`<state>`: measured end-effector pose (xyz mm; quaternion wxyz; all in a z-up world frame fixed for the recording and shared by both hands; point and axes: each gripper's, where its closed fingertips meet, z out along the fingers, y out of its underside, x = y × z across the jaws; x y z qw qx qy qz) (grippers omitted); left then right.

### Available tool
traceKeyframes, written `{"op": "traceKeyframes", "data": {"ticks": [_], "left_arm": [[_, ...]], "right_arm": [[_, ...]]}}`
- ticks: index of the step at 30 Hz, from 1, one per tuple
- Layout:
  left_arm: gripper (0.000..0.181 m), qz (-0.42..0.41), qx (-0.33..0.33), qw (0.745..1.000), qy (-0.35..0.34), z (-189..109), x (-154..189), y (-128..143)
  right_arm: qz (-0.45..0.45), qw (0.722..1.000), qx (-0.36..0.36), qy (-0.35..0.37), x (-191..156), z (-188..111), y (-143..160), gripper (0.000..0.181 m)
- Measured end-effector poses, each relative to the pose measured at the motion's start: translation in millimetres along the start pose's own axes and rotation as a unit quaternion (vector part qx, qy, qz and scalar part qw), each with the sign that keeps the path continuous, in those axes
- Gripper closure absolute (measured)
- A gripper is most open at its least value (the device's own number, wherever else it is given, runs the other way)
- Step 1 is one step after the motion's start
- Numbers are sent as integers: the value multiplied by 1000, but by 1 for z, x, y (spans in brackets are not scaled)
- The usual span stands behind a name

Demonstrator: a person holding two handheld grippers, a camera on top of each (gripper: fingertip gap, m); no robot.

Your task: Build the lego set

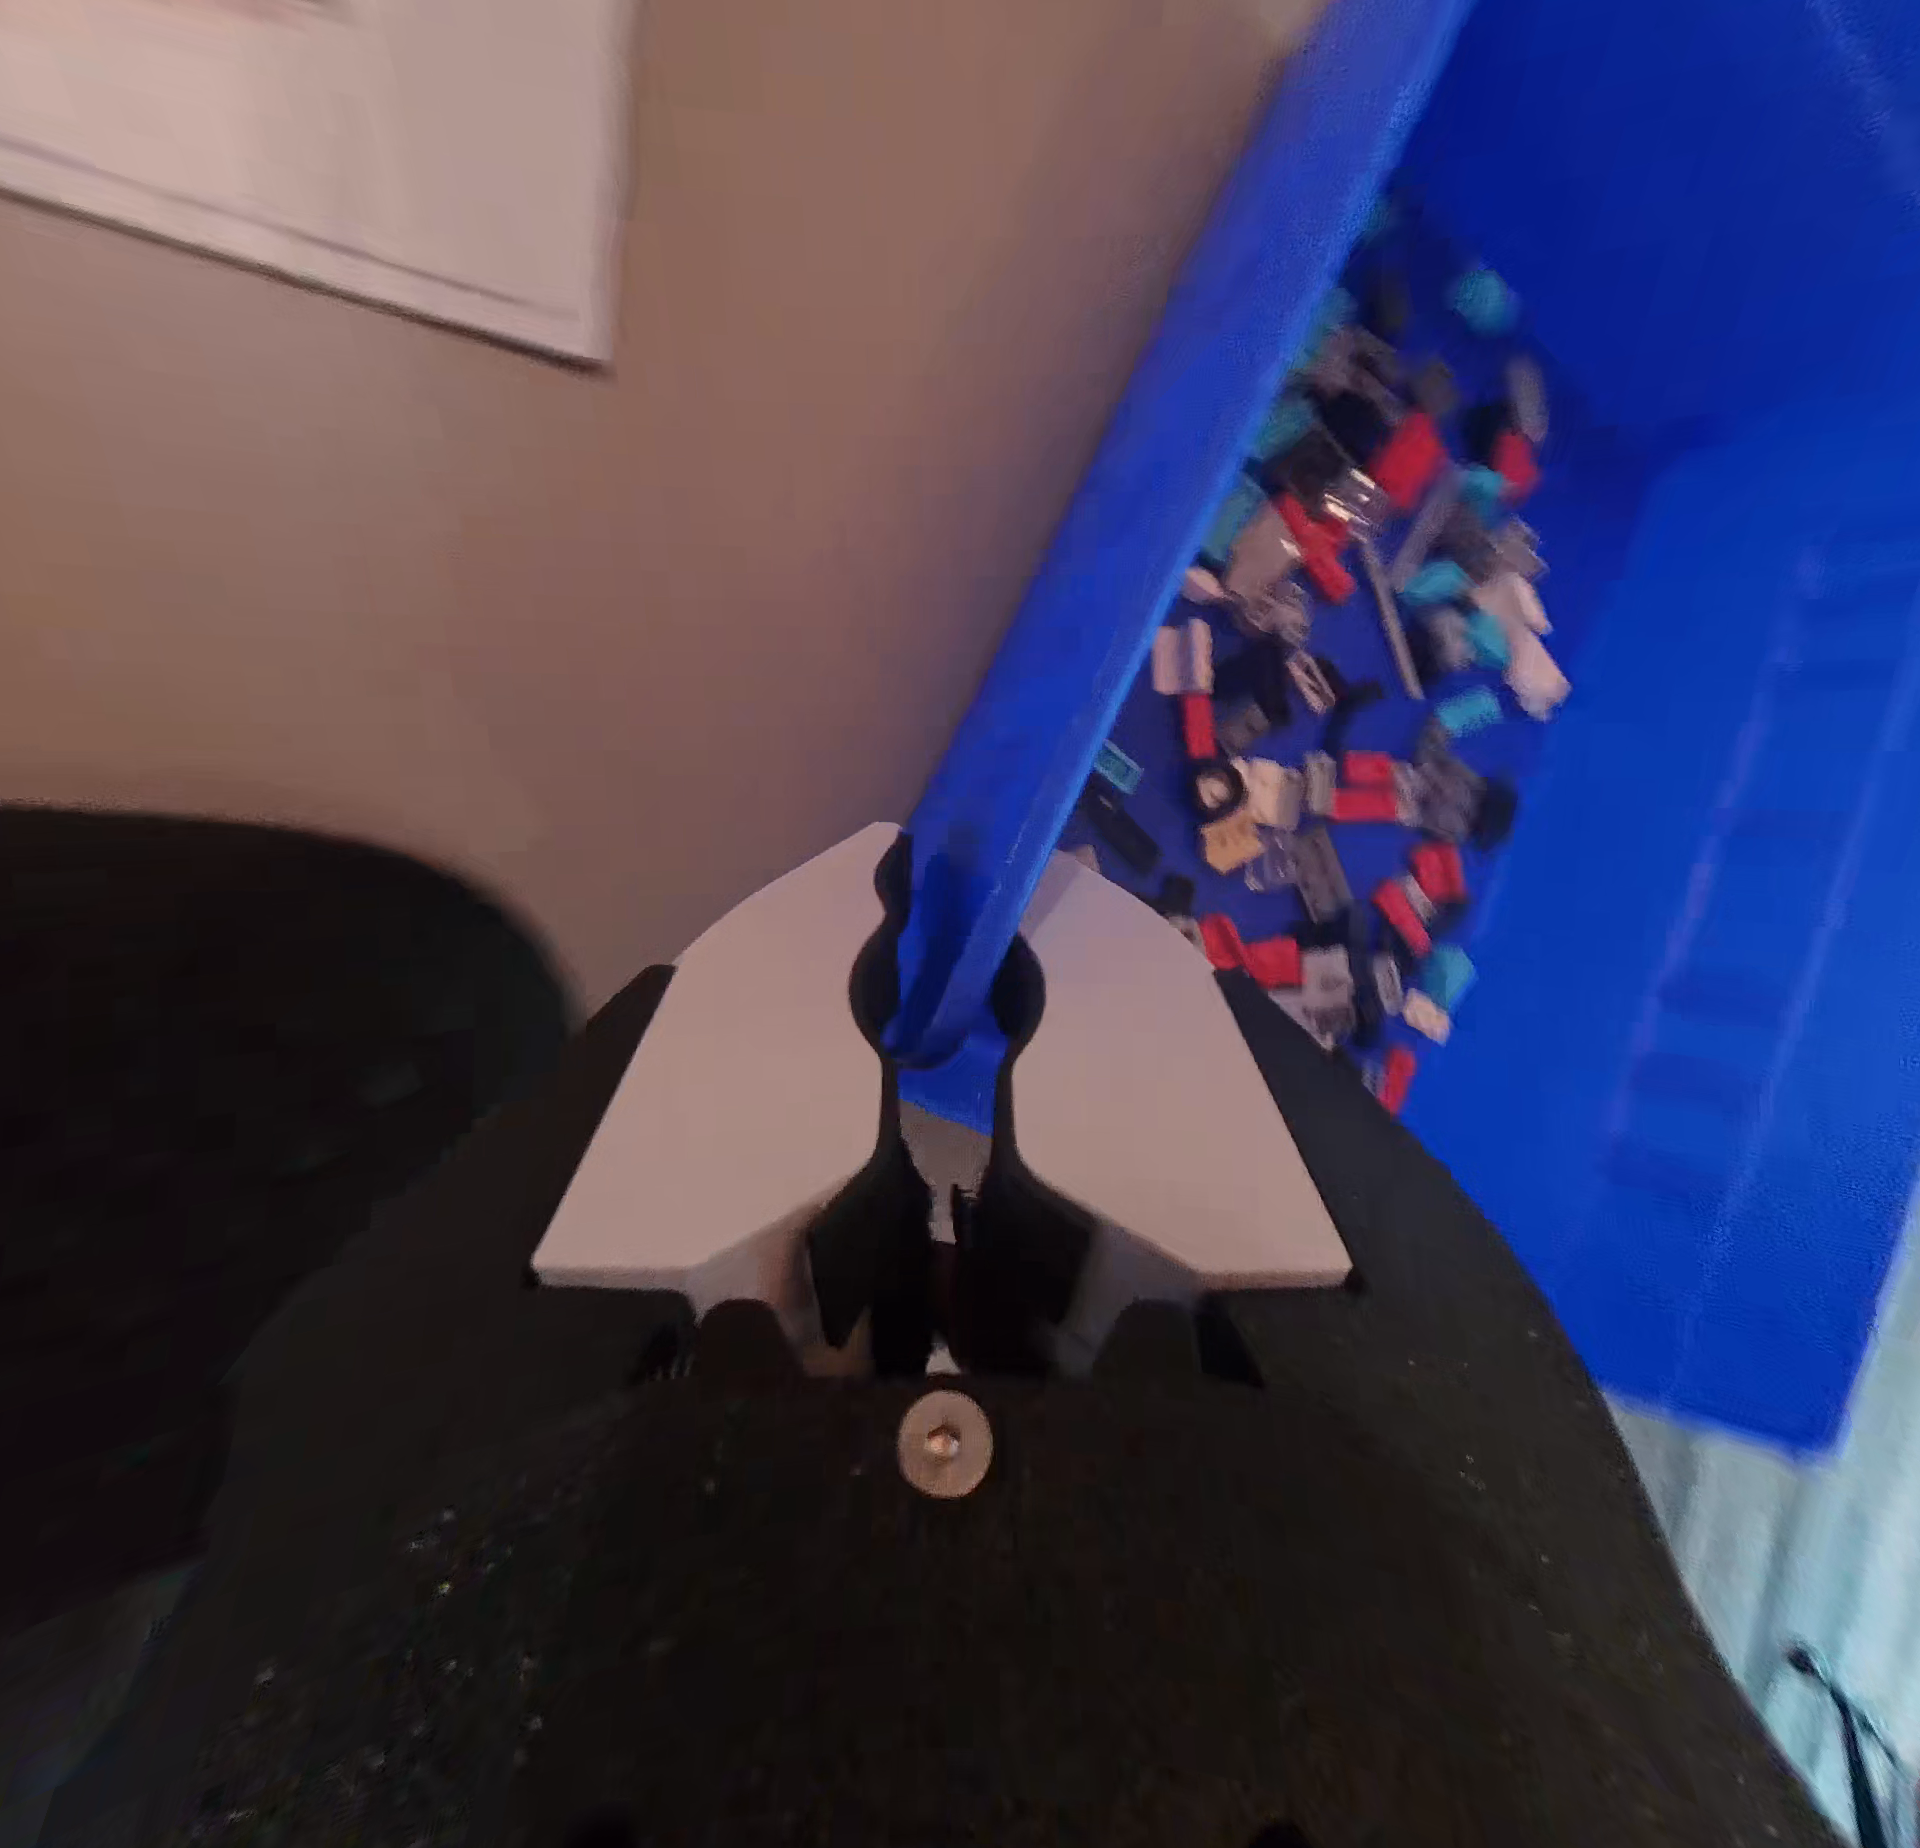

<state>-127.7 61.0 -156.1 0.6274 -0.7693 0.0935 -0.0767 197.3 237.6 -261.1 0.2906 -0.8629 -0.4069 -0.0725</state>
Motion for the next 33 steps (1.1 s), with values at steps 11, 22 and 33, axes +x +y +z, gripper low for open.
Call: {"op": "traceKeyframes", "data": {"ticks": [11, 22, 33], "left_arm": [[143, 3, 16, 998, 63, 29, 11, -16], [125, -94, 35, 982, 162, 71, -9, -9], [130, -95, 119, 979, 138, 70, -31, 7]], "right_arm": [[160, 934, 269, -172, 21, -85, -22, 135], [154, 979, 100, -87, 71, -16, 26, 166], [125, 986, -25, -106, 69, 29, 48, 149]]}}
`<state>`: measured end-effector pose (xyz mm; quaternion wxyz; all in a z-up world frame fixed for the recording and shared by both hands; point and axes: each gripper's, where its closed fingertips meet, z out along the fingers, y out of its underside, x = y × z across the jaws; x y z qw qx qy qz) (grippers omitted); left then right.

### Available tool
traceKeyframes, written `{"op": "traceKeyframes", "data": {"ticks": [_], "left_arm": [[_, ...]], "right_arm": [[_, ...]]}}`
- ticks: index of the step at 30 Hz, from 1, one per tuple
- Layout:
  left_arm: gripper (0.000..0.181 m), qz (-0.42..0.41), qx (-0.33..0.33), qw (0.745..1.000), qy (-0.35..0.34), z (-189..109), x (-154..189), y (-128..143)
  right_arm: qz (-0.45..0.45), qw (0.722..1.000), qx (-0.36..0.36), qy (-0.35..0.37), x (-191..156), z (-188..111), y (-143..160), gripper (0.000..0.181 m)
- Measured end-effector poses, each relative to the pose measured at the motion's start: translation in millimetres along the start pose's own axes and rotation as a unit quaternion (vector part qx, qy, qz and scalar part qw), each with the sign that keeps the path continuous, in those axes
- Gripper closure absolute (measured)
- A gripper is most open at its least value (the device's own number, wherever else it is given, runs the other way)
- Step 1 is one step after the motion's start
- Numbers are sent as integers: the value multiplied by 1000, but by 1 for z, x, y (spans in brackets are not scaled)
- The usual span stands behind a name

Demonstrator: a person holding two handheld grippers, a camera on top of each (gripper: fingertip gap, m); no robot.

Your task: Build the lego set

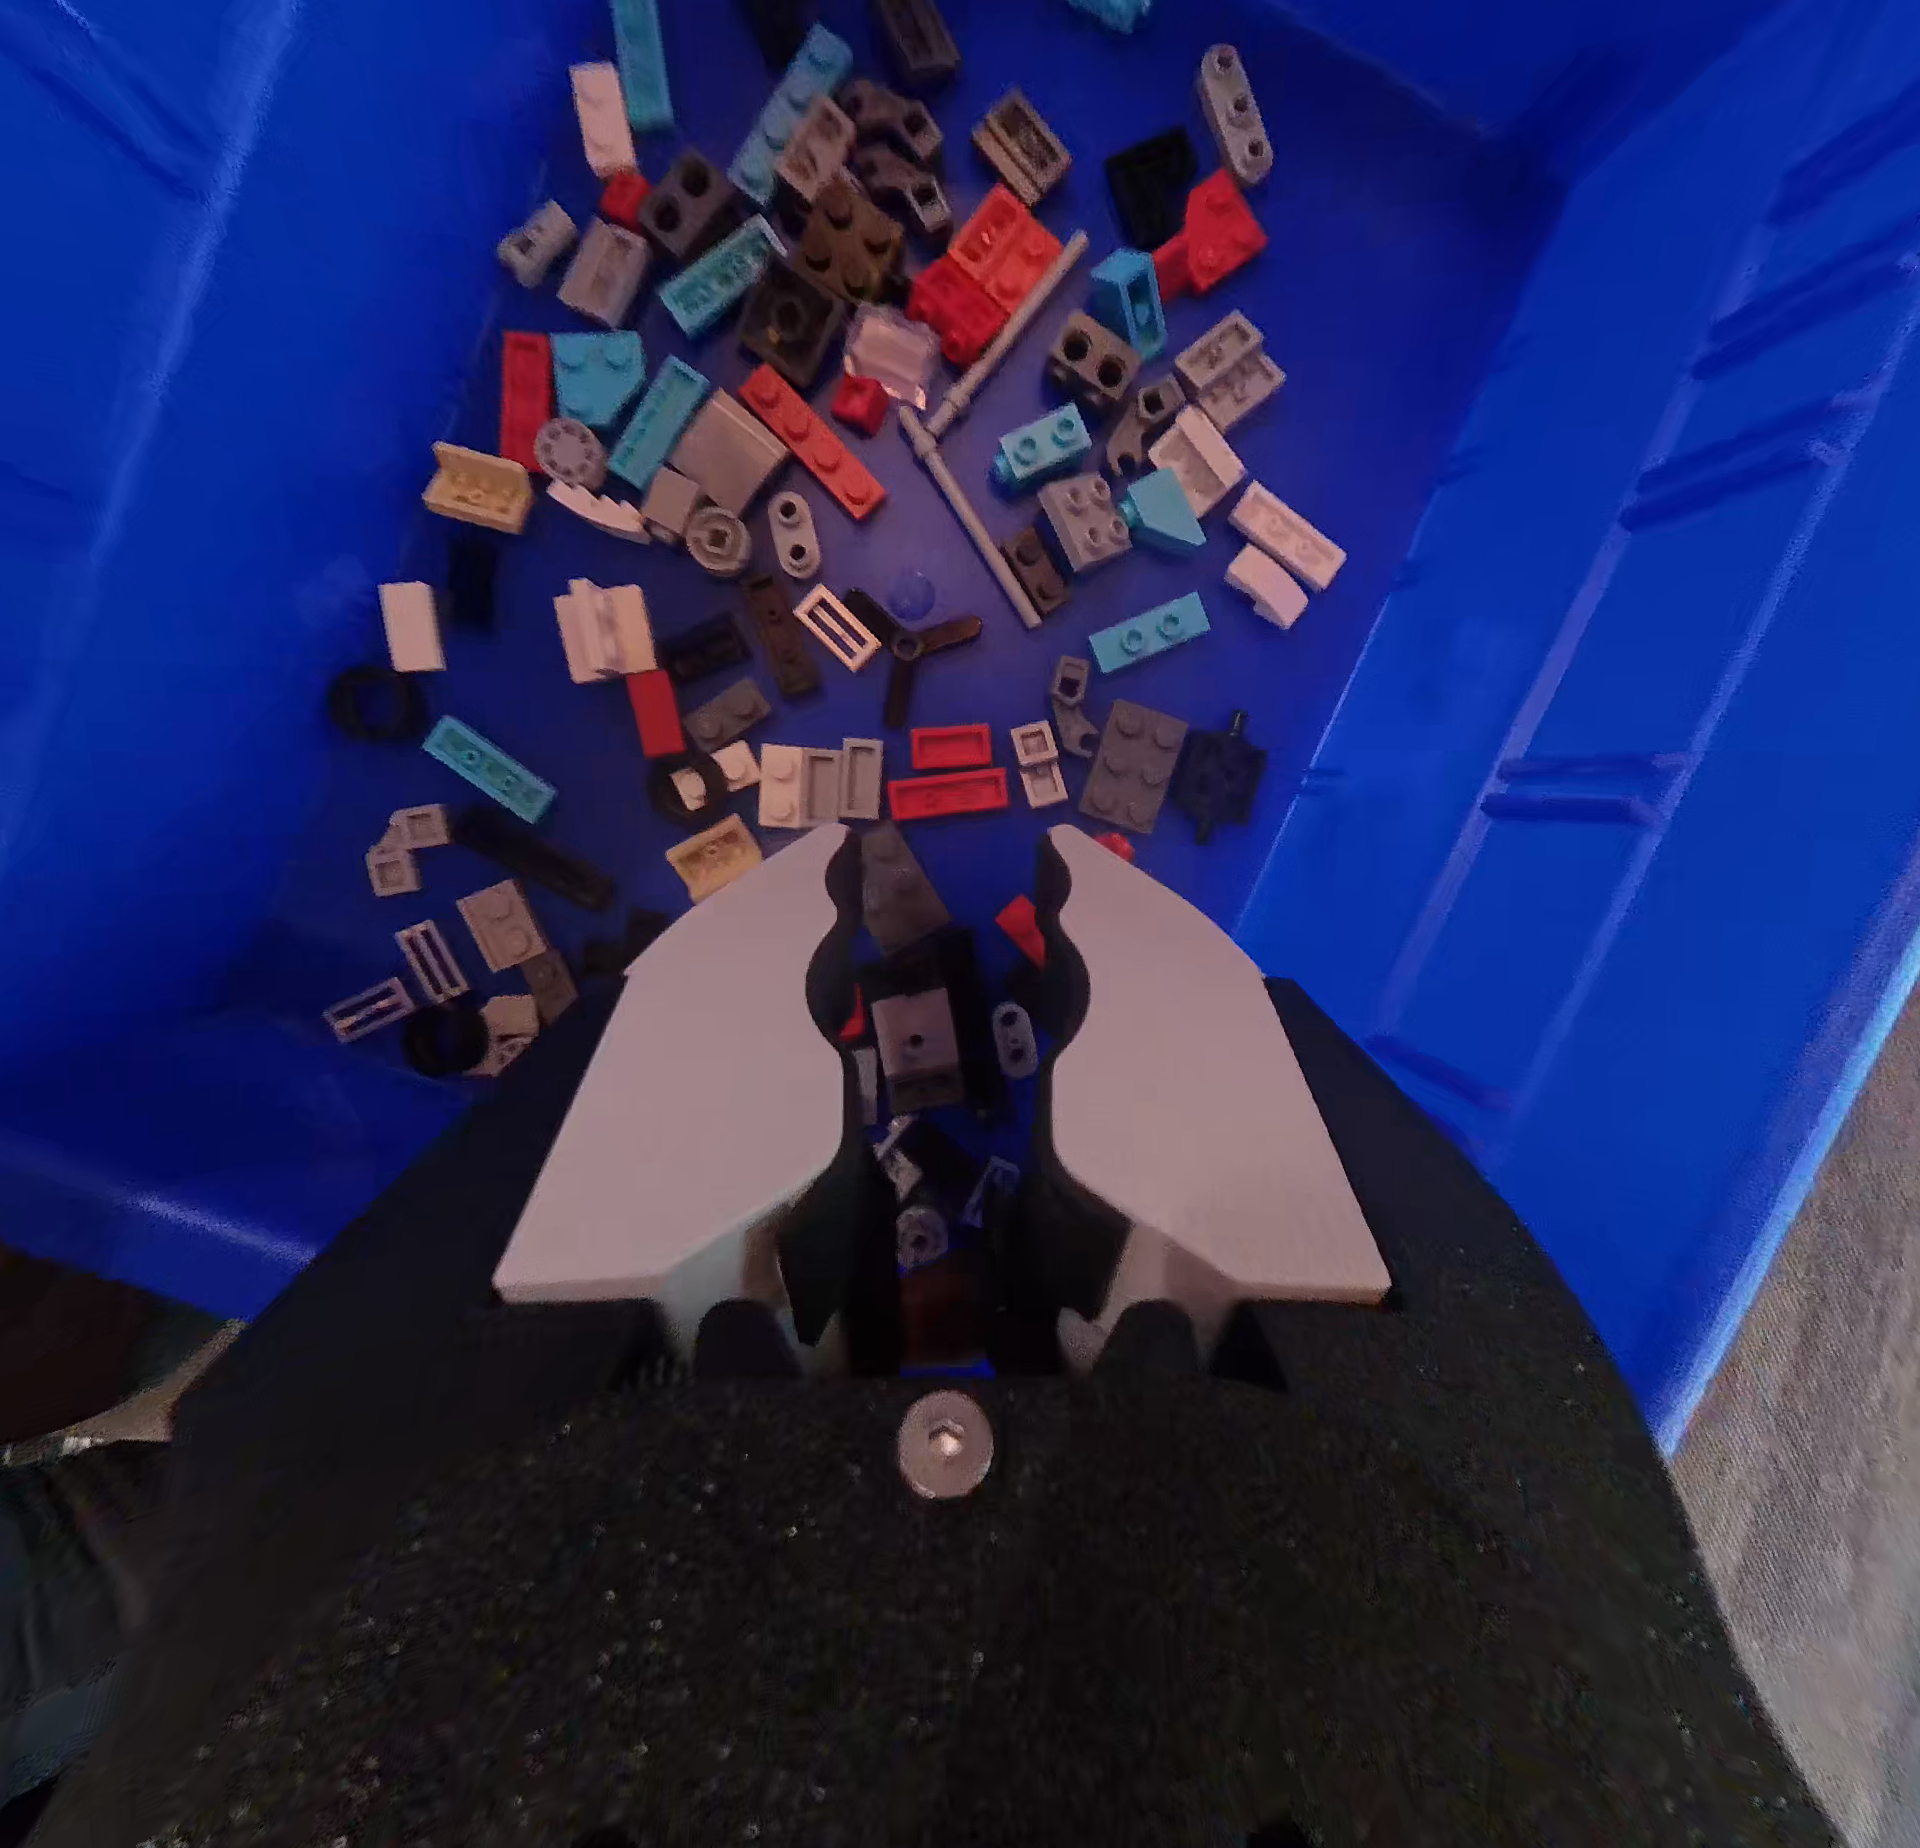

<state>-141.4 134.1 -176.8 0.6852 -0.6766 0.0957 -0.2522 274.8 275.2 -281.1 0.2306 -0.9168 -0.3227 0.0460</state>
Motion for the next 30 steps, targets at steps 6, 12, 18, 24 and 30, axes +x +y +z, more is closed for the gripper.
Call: {"op": "traceKeyframes", "data": {"ticks": [6, 12, 18, 24, 30], "left_arm": [[130, -10, -4, 1000, 6, 1, -2, 3], [131, 24, -36, 999, 0, 5, 2, 14], [132, 58, -58, 997, 14, 9, 9, 22], [133, 61, -54, 997, 8, 8, 7, 21], [133, 62, -43, 997, 10, 7, 5, 19]], "right_arm": [[-78, 992, 57, -80, -34, -3, -24, 156], [-151, 981, 33, -121, -54, 8, -18, 168], [-103, 988, 61, -96, -47, 15, -35, 152], [-22, 993, 65, -96, -33, 28, -54, 149], [-70, 982, 98, -145, -51, 28, -73, 141]]}}
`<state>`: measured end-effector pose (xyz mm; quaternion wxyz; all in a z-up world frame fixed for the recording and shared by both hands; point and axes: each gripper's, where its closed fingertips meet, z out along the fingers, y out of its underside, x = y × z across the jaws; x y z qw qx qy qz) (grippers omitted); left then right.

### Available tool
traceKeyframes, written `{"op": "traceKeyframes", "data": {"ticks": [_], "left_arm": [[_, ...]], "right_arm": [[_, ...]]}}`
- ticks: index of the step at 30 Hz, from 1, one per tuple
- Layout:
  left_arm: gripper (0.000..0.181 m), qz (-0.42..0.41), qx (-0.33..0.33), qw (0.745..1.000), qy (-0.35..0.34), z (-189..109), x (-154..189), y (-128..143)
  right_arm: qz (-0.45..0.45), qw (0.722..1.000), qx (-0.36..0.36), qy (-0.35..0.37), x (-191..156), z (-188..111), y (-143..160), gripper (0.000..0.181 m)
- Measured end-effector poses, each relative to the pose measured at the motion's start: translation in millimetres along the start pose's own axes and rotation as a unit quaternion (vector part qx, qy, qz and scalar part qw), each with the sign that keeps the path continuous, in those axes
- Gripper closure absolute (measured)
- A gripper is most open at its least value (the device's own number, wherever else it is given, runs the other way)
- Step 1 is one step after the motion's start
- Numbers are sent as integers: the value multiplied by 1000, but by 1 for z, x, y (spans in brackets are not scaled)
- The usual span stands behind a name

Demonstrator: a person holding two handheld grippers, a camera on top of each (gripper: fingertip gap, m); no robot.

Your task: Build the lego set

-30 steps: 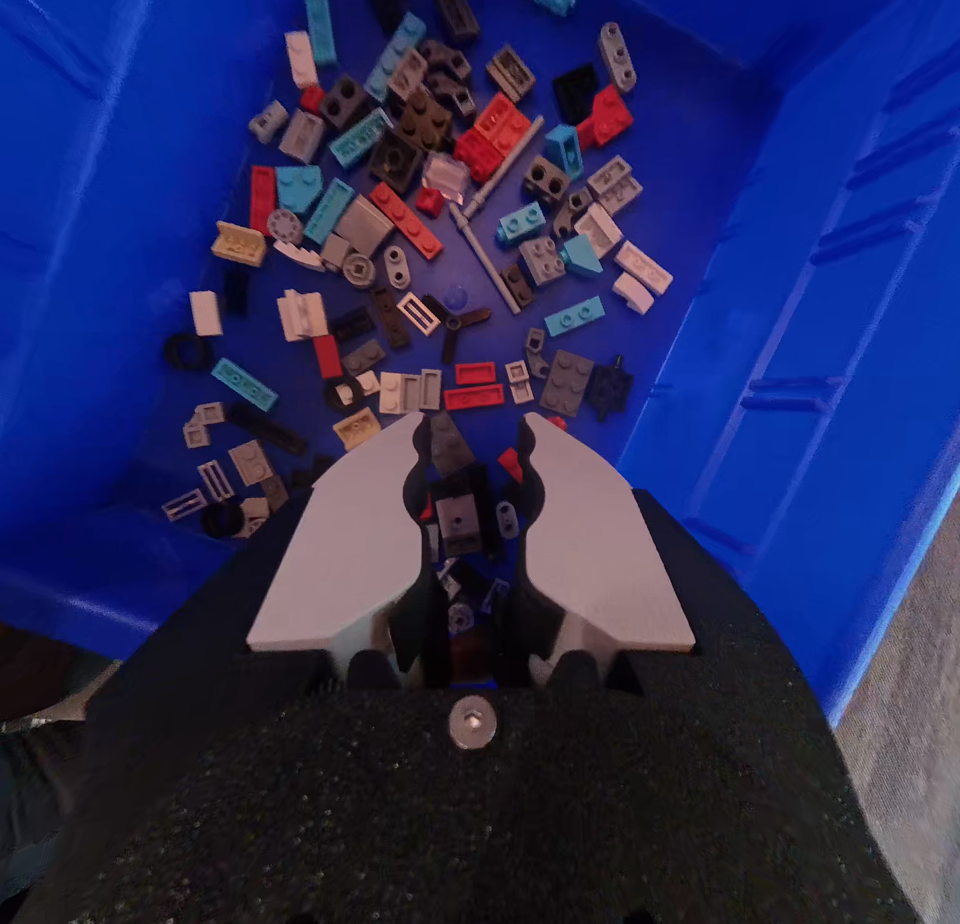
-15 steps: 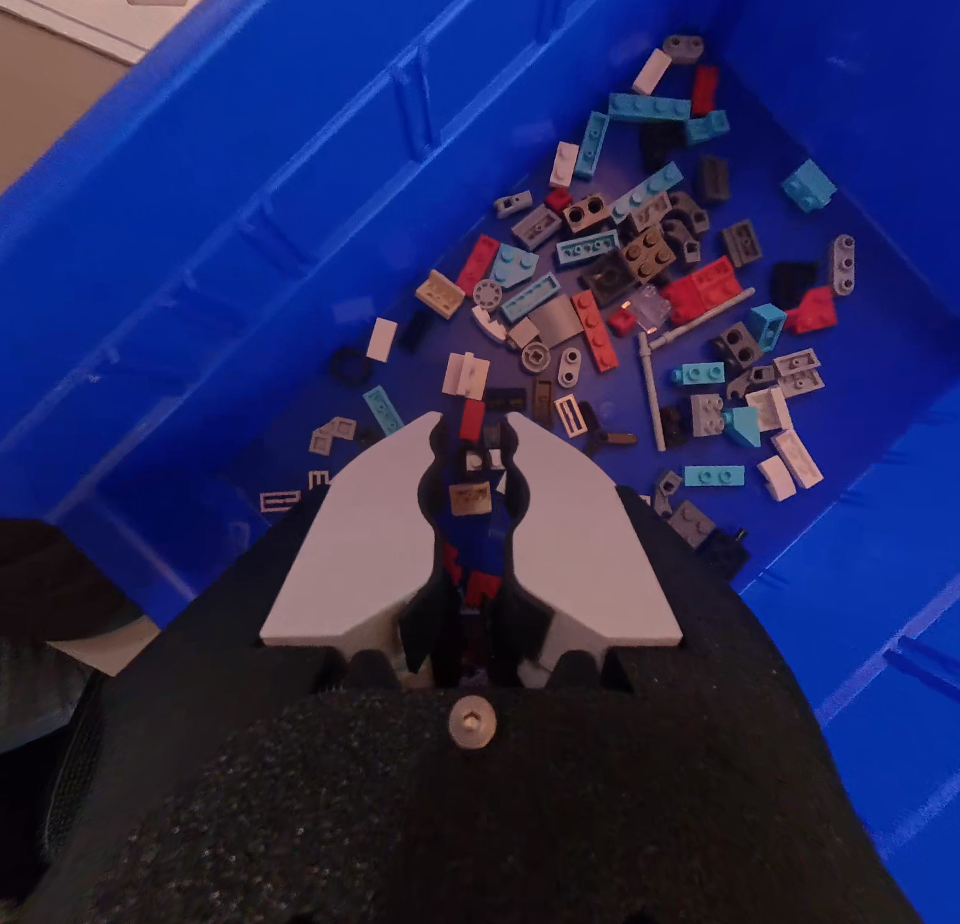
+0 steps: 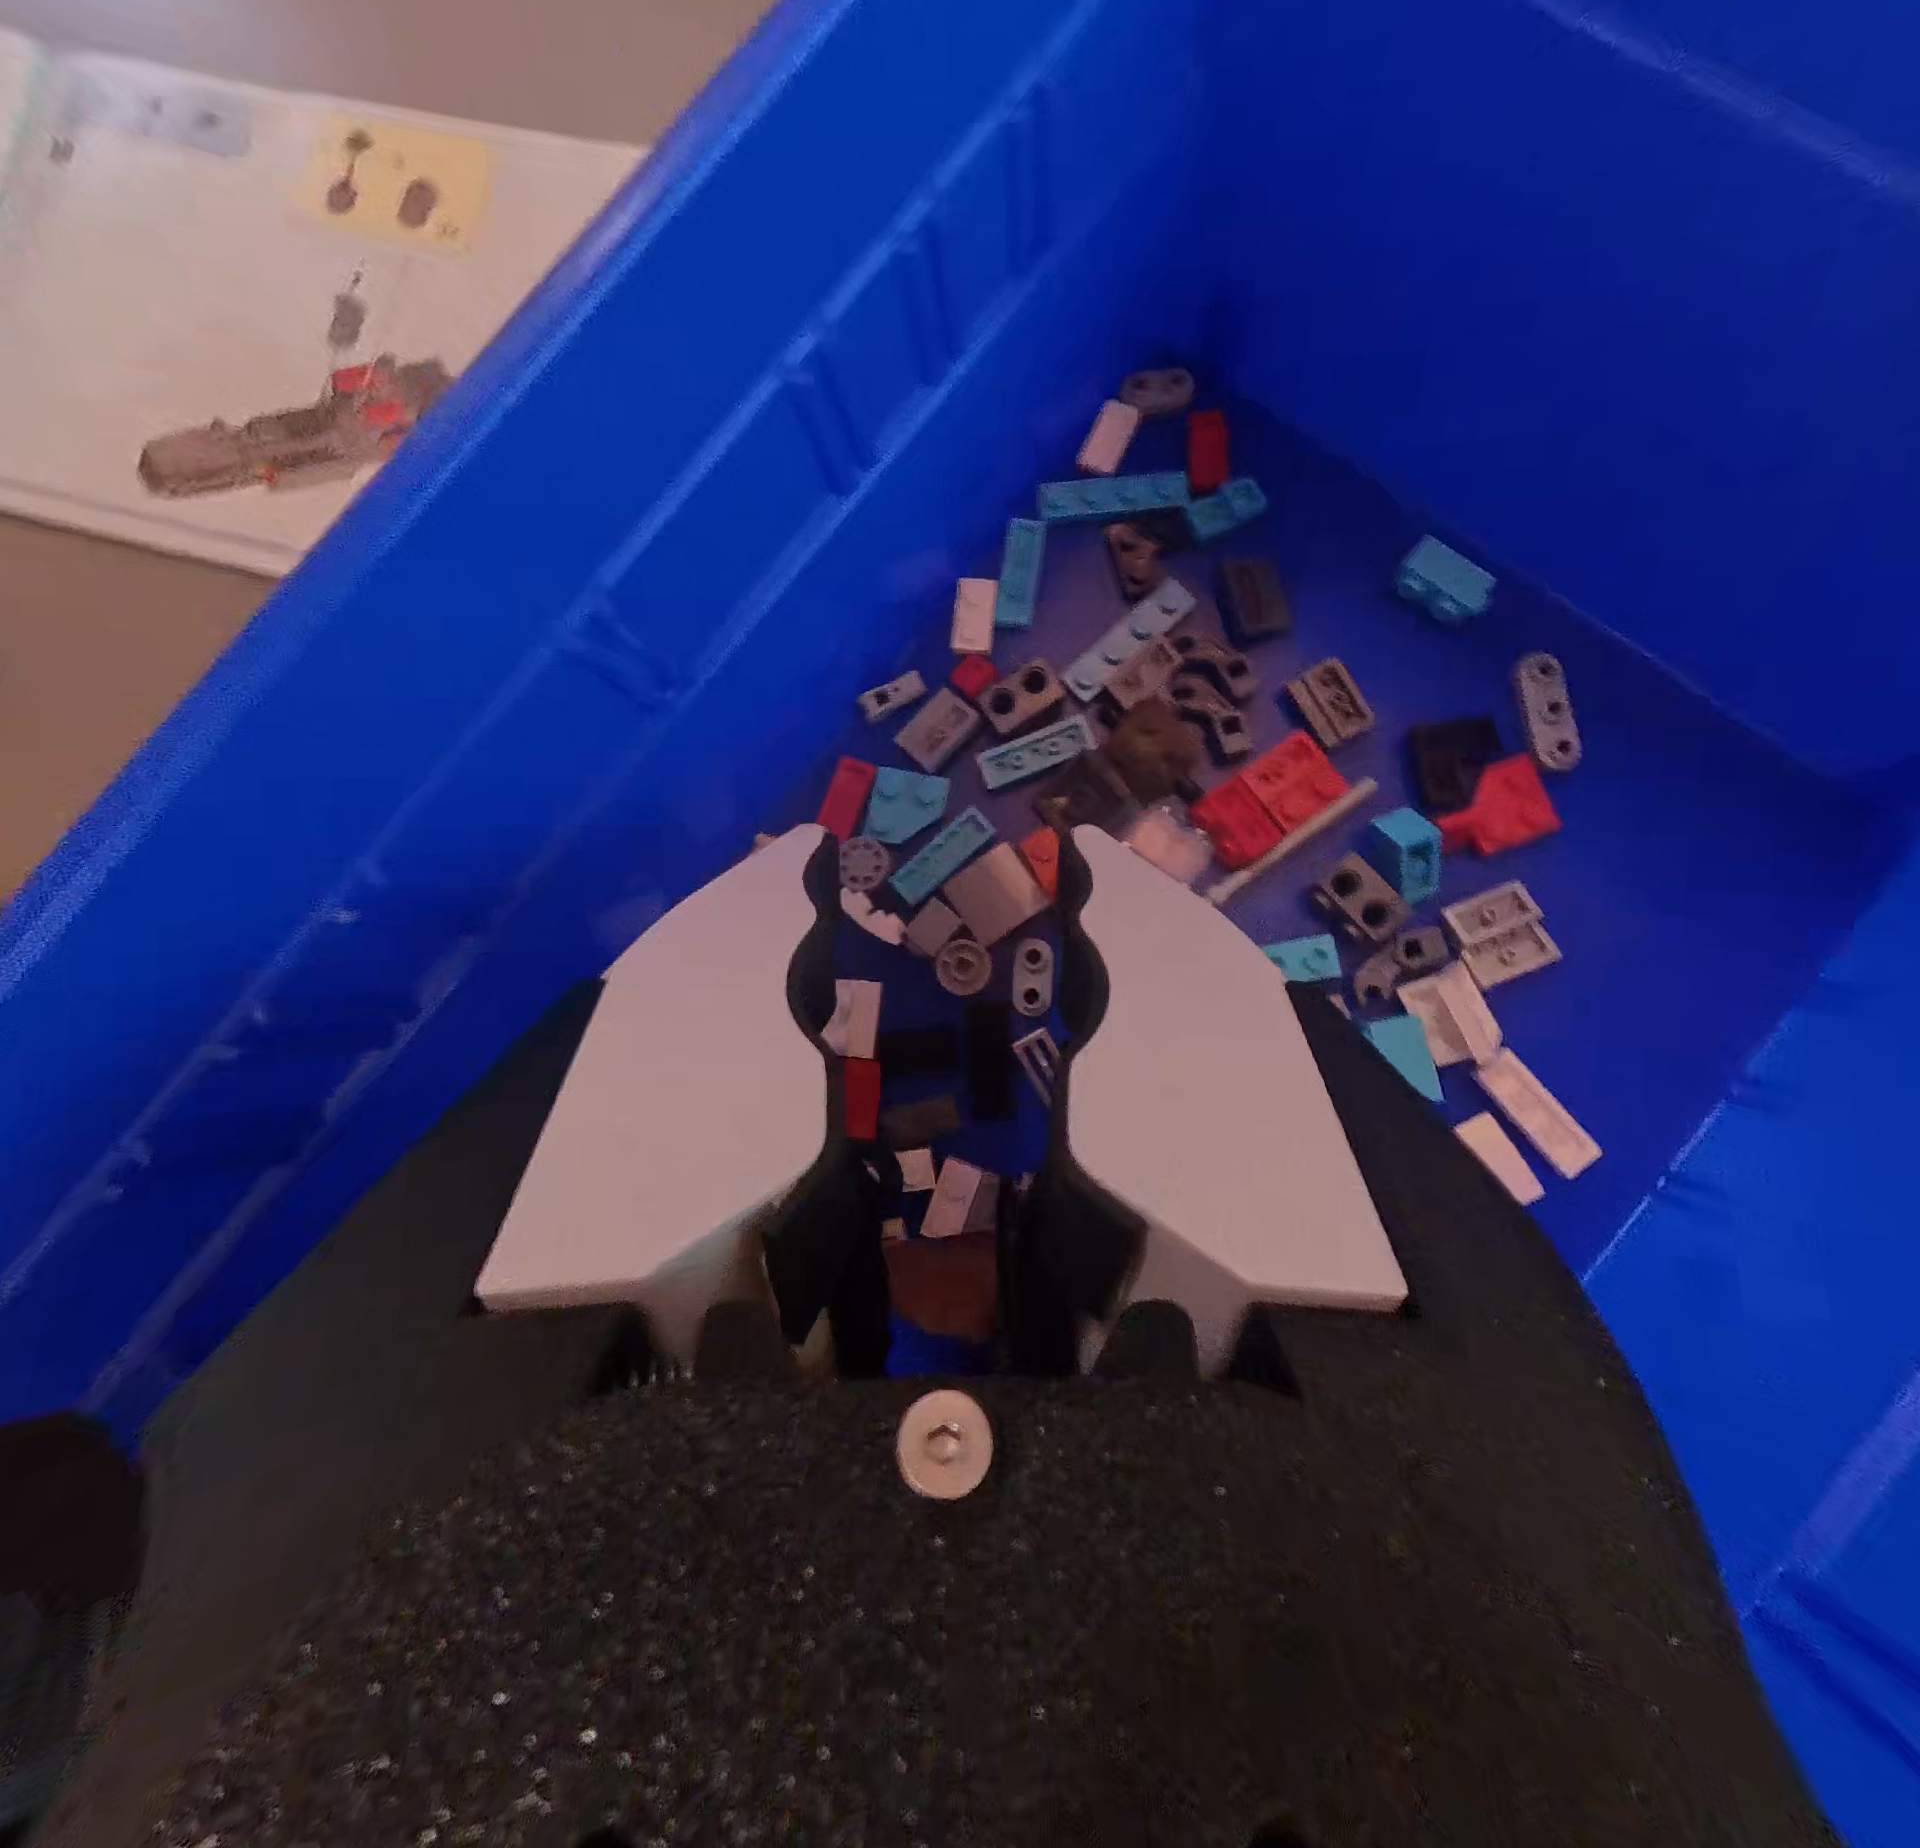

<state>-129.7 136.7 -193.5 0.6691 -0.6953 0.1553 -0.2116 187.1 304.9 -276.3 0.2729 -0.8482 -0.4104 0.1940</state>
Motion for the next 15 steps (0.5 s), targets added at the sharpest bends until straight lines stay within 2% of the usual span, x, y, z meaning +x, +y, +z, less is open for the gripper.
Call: {"op": "traceKeyframes", "data": {"ticks": [3, 6, 11, 14, 15], "left_arm": [[133, 2, 11, 1000, 7, 0, 1, -3], [133, 8, 18, 1000, 5, 0, 0, -6], [133, 14, 23, 1000, 1, -2, -1, -8], [133, 12, 26, 1000, 4, -3, 0, -9], [133, 12, 27, 1000, 5, -3, 1, -10]], "right_arm": [[-53, 998, -29, 21, 1, 3, 5, 142], [-48, 995, -54, 67, 22, -3, 8, 146], [-22, 994, -31, 106, 59, -16, -16, 172], [-92, 980, -94, 150, 84, -14, -15, 175], [-125, 975, -113, 141, 86, -8, -14, 174]]}}
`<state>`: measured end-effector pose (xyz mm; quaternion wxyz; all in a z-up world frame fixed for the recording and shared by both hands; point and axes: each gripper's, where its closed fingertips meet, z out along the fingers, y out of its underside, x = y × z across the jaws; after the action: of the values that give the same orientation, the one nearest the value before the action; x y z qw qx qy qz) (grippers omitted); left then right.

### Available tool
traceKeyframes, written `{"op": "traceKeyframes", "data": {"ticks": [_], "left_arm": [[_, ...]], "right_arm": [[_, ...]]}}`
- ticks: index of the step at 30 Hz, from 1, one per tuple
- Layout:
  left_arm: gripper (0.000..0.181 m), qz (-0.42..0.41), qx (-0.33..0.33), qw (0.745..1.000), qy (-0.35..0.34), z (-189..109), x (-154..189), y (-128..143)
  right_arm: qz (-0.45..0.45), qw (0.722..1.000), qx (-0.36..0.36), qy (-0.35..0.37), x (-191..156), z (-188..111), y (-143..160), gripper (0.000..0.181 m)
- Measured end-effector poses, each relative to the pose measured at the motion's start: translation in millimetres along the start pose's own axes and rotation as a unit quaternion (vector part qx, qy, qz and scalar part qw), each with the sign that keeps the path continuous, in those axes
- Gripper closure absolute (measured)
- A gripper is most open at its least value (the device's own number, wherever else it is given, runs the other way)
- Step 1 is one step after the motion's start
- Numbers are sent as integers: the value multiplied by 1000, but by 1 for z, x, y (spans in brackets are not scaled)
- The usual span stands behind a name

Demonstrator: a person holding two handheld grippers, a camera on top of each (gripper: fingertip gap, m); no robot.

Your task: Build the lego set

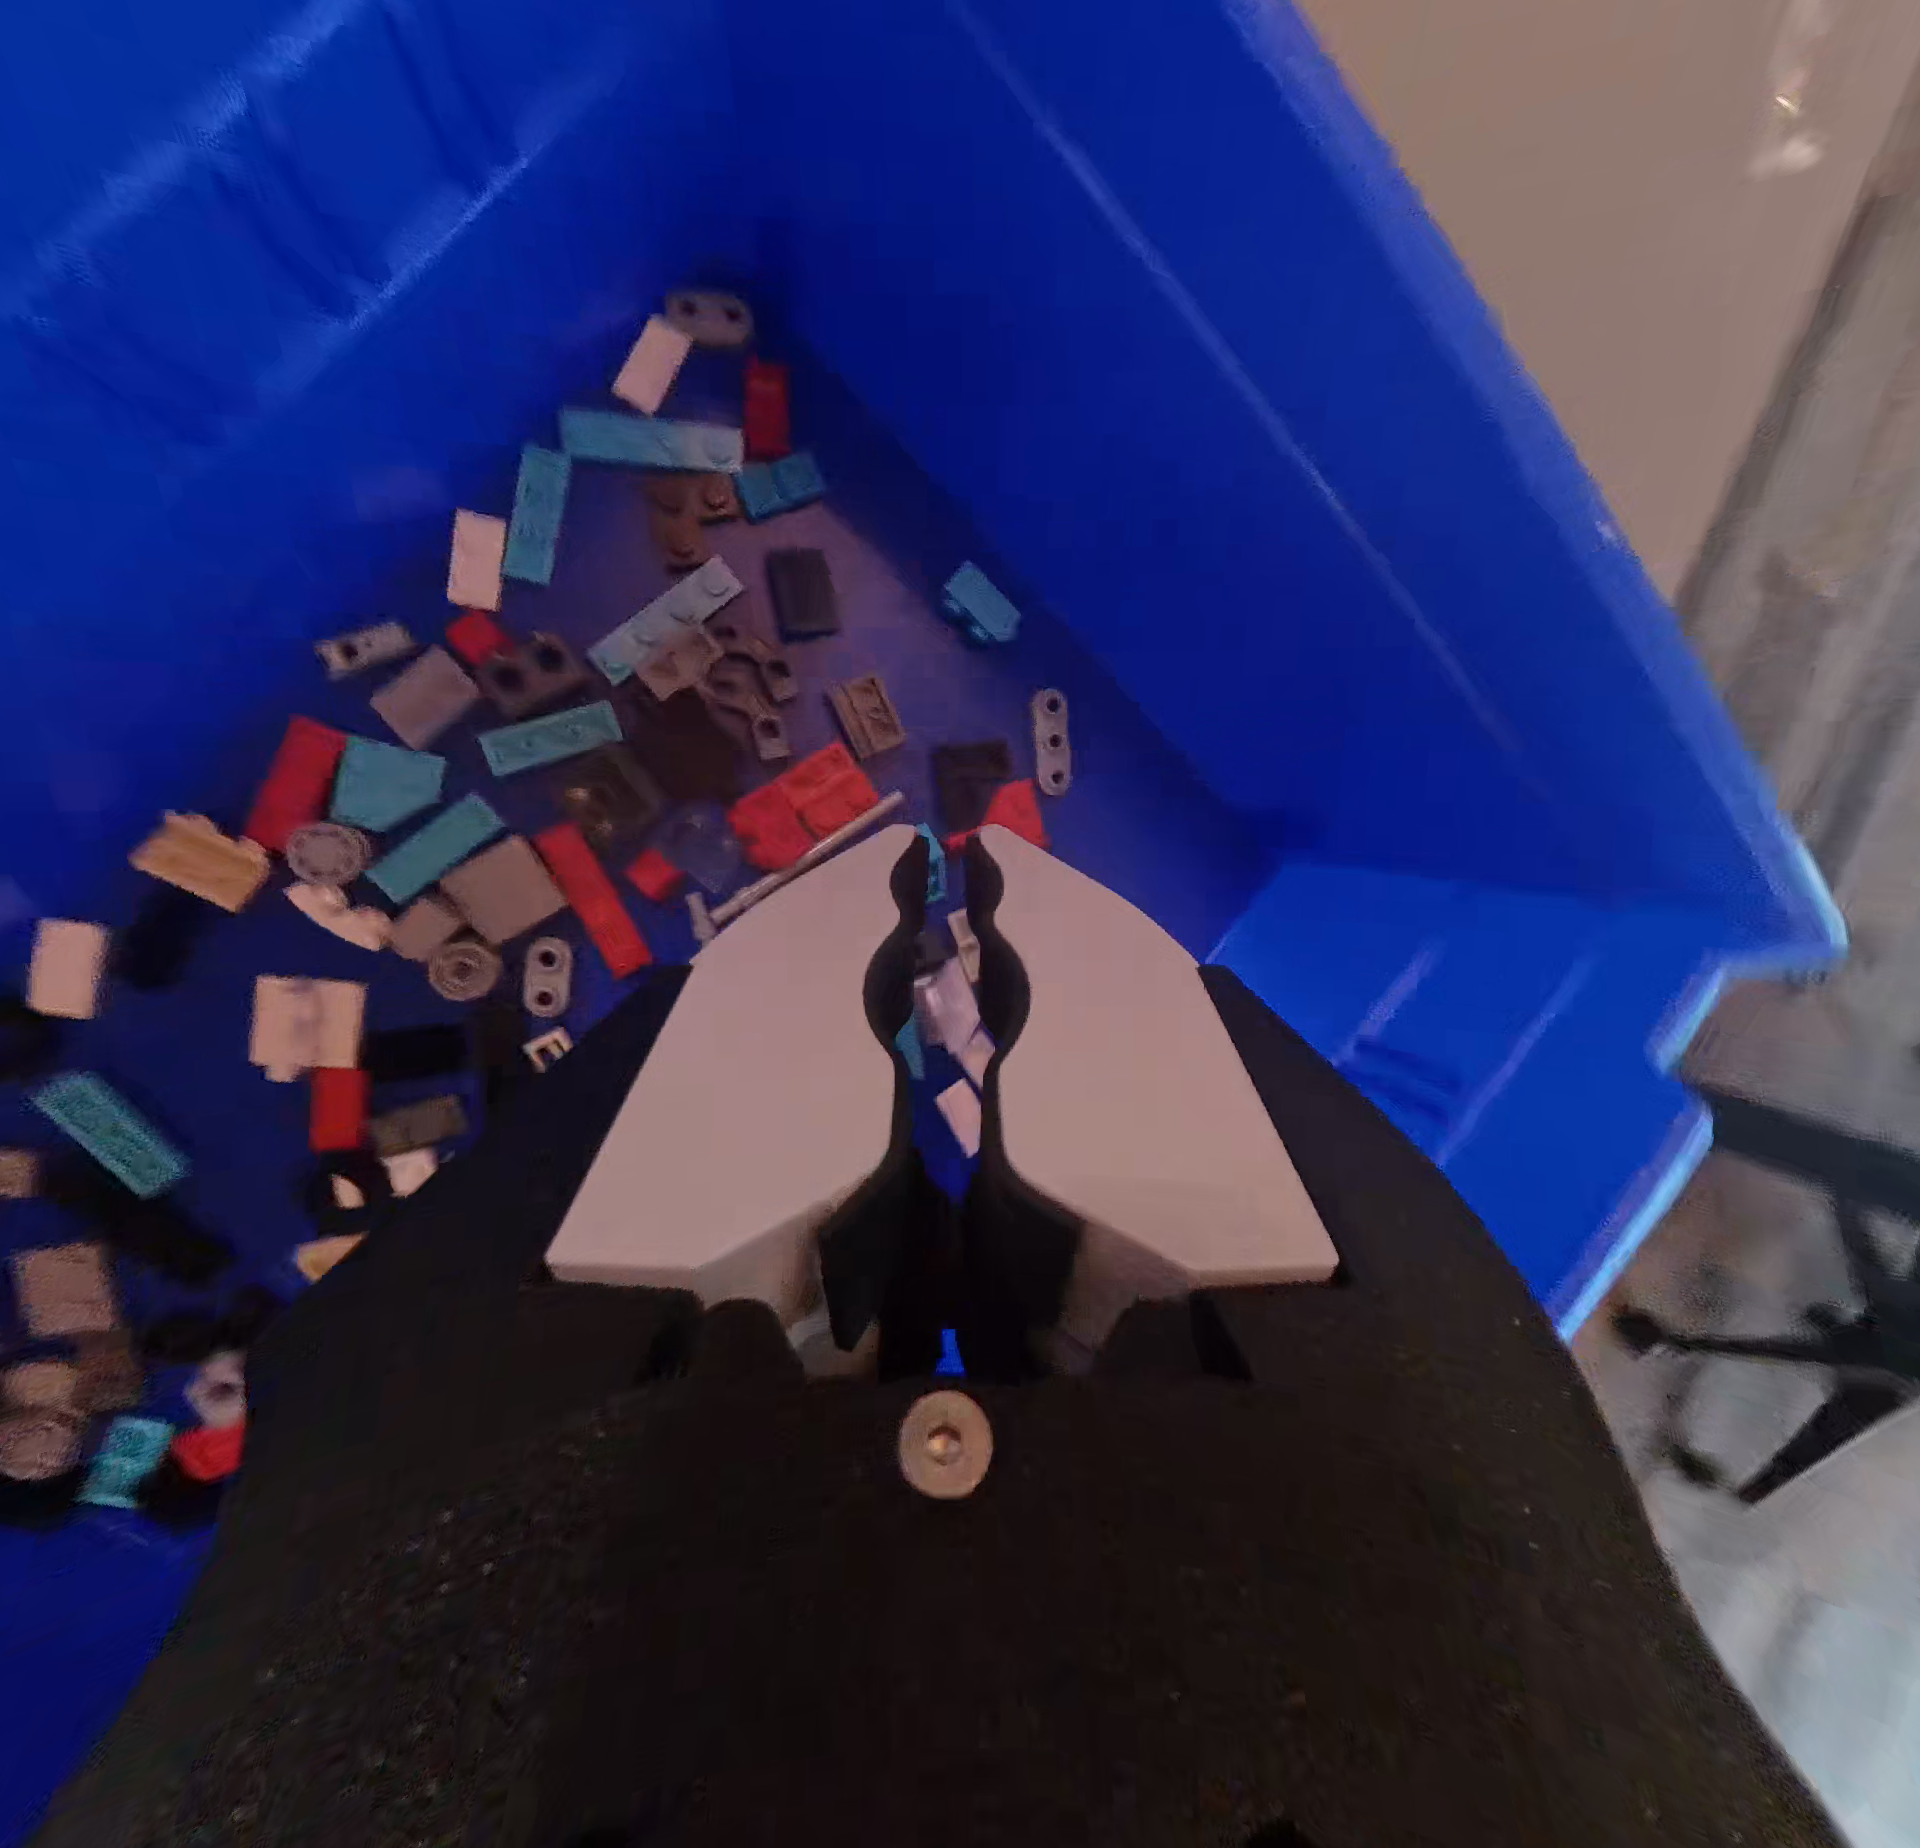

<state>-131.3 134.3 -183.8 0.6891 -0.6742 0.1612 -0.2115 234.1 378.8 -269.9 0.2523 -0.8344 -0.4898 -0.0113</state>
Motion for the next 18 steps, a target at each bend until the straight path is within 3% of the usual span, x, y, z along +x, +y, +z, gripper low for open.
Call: {"op": "traceKeyframes", "data": {"ticks": [6, 12, 18], "left_arm": [[133, 0, 8, 1000, 7, -2, 3, -4], [133, -11, 12, 1000, 14, -3, 5, -6], [133, -17, 13, 1000, 21, -3, 7, -6]], "right_arm": [[-110, 991, -19, -76, -17, 24, 4, 166], [-148, 981, -44, -118, -35, 19, 12, 155], [-138, 983, -16, -118, -22, 16, 0, 157]]}}
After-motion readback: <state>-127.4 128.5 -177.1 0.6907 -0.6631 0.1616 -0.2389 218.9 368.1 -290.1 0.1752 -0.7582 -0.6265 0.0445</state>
